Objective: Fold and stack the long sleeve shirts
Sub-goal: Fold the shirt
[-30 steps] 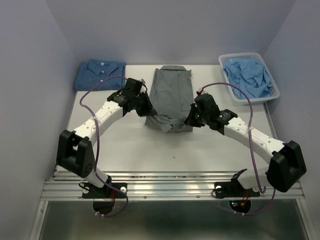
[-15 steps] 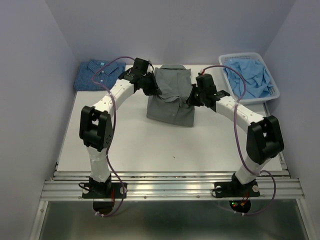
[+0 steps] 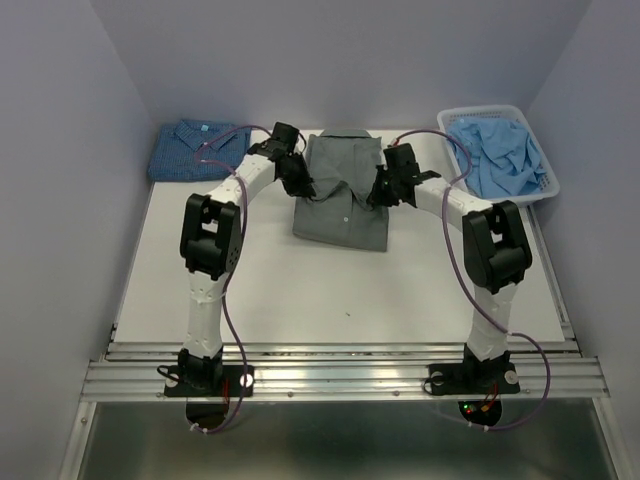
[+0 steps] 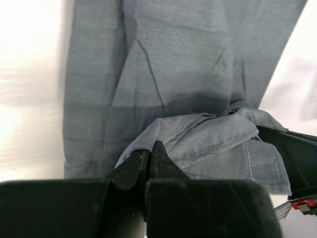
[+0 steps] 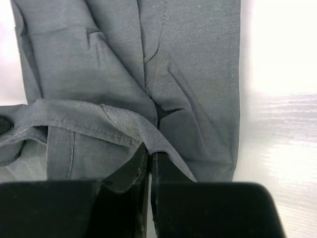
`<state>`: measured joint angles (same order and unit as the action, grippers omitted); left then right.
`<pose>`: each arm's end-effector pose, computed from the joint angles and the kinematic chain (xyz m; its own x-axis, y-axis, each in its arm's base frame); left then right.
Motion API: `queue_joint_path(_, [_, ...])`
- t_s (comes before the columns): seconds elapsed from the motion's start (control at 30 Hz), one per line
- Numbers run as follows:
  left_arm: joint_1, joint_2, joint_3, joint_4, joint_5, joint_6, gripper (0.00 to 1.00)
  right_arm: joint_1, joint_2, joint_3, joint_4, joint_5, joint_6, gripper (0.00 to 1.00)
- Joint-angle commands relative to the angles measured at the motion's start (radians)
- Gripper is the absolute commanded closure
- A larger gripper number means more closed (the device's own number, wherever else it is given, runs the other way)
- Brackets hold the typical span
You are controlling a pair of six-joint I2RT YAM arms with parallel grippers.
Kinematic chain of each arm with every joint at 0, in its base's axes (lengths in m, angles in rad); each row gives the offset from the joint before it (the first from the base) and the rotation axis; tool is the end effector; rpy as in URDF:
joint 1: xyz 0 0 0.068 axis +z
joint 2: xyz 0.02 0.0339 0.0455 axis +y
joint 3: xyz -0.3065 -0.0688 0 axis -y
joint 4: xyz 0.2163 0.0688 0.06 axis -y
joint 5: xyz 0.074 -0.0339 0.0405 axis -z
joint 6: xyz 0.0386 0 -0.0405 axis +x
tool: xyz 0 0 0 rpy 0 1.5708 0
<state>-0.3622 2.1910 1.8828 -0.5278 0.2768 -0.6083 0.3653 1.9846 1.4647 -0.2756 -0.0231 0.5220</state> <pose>0.4610 -0.1860 0.2720 -0.8621 -0.2612 -0.4343 0.0238 0.8351 -0.5495 0.4103 0.1579 0.2583 -0.7639 0.2415 -0.5985 0.0100 0.9316 0.3633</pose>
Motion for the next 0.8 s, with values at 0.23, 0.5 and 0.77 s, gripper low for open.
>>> queue_joint_path(0.23, [0.012,0.073,0.068,0.031,-0.017,0.012,1.00,-0.026,0.077,0.094,0.078,0.051,0.018,0.88])
queue_joint_path(0.5, [0.017,0.104,0.193,-0.043,-0.047,0.050,0.31,-0.037,0.071,0.148,0.076,-0.035,0.010,0.49])
queue_joint_path(0.77, [0.012,-0.031,0.190,-0.054,-0.073,0.058,0.01,-0.037,-0.081,0.105,0.081,-0.133,-0.005,0.00])
